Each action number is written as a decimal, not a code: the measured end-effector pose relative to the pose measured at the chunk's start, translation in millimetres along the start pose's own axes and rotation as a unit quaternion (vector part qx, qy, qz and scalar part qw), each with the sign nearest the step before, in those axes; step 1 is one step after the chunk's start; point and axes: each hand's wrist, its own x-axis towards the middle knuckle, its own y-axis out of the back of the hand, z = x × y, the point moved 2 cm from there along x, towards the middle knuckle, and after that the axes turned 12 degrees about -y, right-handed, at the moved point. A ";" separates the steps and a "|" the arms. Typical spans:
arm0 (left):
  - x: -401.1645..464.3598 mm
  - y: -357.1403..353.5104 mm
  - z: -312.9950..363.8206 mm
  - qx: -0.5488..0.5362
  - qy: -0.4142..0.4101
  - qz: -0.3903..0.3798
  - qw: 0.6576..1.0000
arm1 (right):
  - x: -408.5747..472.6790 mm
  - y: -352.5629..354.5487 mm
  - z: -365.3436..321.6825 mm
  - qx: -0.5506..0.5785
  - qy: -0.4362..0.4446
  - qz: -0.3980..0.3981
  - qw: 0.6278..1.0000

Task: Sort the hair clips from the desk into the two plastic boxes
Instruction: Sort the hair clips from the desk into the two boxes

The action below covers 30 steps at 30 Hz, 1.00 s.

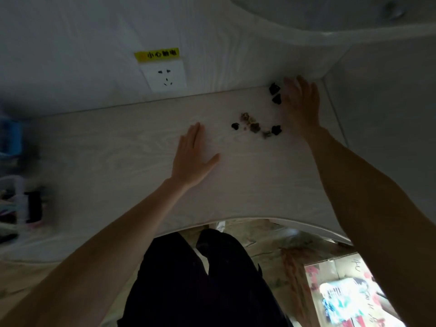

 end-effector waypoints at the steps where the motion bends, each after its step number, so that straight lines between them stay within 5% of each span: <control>1: -0.3 -2.8 1.0 -0.001 -0.005 0.003 1.000 | 3.7 -1.6 -4.4 0.003 0.013 -0.009 1.000; 16: -3.7 -0.5 0.5 -0.042 -0.032 0.032 0.998 | -115.2 -67.9 -108.4 0.157 0.228 -0.088 0.957; 24: -51.3 45.1 -37.5 -0.200 0.120 0.139 0.962 | -175.3 -78.8 -171.3 0.260 0.188 -0.144 0.936; 28: -67.5 63.5 -61.2 -0.163 0.116 0.089 0.976 | -194.3 -58.8 -159.8 0.344 0.112 -0.145 0.921; 30: -57.5 66.9 -69.6 -0.139 0.089 0.027 0.986 | -200.0 -48.4 -146.0 0.299 0.099 -0.123 0.941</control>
